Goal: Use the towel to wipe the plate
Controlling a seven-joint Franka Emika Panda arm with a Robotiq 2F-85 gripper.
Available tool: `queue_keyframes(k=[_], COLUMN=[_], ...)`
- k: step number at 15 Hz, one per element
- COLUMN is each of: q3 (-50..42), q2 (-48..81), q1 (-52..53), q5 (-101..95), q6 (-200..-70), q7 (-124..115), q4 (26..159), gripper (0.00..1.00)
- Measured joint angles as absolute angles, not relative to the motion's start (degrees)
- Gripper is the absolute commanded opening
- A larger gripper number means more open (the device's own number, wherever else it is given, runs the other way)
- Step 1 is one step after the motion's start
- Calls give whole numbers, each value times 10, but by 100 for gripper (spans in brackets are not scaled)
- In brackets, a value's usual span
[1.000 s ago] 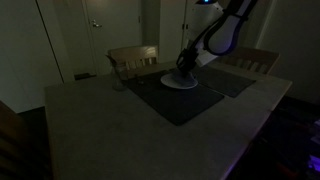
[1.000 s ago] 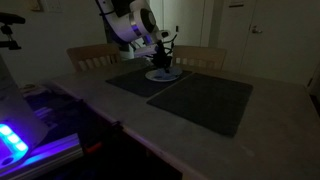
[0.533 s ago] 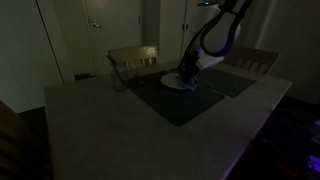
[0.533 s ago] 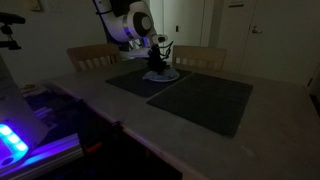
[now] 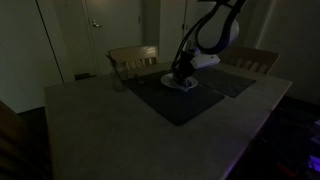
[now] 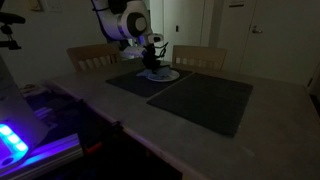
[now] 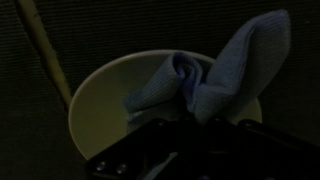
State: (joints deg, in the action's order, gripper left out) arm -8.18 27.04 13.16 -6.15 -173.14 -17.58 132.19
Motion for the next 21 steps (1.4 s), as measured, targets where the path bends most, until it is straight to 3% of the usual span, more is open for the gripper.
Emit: queue_keyframes(k=[10,21], q3=[-58,-38], q2=[296,329], q1=[131,53], q5=[-2,5], q6=[-1818,-1844], q7=[-171,-89], q4=[1317,1278], gripper=[2,2])
